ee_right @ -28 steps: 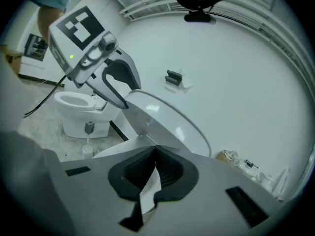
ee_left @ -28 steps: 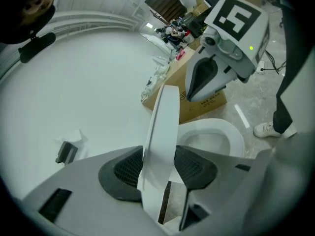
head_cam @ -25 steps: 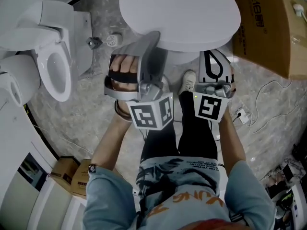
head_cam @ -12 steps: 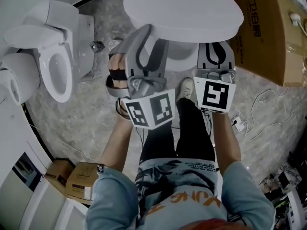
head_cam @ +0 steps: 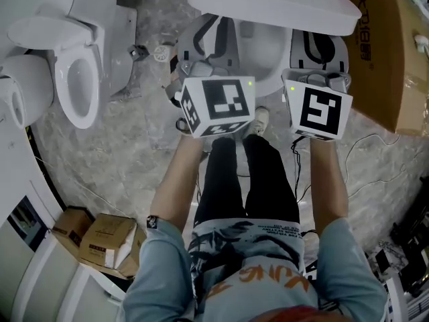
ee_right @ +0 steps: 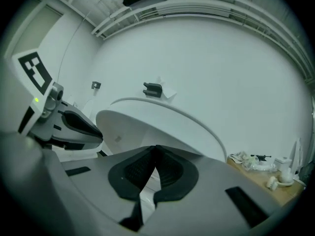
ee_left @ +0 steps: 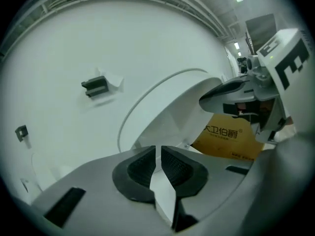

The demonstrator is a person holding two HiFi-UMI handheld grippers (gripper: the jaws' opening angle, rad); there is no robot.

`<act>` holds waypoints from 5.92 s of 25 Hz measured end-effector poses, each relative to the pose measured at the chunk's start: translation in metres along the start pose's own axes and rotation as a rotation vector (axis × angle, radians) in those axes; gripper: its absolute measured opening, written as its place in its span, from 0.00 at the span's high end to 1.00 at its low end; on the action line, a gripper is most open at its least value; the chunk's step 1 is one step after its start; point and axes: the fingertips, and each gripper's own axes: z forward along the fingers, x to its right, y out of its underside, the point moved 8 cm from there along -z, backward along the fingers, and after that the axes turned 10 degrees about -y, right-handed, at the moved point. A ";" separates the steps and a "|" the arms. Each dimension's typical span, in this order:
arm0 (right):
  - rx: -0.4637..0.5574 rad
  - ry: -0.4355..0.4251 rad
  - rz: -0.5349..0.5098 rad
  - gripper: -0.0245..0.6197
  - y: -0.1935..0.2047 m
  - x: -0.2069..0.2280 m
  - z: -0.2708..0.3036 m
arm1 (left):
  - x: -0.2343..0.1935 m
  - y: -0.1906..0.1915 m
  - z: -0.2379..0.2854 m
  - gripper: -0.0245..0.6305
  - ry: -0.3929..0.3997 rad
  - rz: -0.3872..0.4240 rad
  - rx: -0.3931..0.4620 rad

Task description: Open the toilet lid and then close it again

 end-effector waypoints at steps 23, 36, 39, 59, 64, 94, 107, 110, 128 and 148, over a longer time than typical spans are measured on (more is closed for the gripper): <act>0.105 0.031 -0.180 0.94 -0.026 0.098 0.095 | -0.051 -0.062 0.109 0.92 -0.104 -0.042 0.085; 0.146 0.189 -0.169 0.94 -0.050 0.147 0.187 | -0.079 -0.107 0.220 0.92 -0.130 -0.034 0.132; 0.145 0.198 -0.140 0.94 -0.051 0.156 0.209 | -0.086 -0.112 0.241 0.92 -0.154 -0.050 0.131; 0.071 0.217 0.007 0.94 -0.037 0.213 0.314 | -0.109 -0.138 0.346 0.92 -0.145 -0.051 0.160; 0.072 0.205 0.003 0.94 -0.034 0.215 0.315 | -0.106 -0.138 0.349 0.92 -0.157 -0.030 0.161; -0.357 -0.581 -0.230 0.73 0.208 -0.021 0.077 | 0.117 0.162 0.085 0.62 0.506 0.525 -0.196; -0.627 -1.001 -0.320 0.45 0.303 -0.110 -0.011 | 0.183 0.267 -0.002 0.44 0.803 0.842 -0.277; -0.673 -1.071 -0.393 0.40 0.318 -0.125 -0.019 | 0.189 0.278 0.000 0.44 0.772 0.859 -0.324; -0.806 -1.061 -0.625 0.46 0.357 -0.173 -0.018 | 0.209 0.304 0.012 0.44 0.691 1.003 -0.240; -0.876 -0.986 -0.502 0.52 0.322 -0.164 -0.027 | 0.188 0.277 -0.014 0.61 0.772 0.886 -0.229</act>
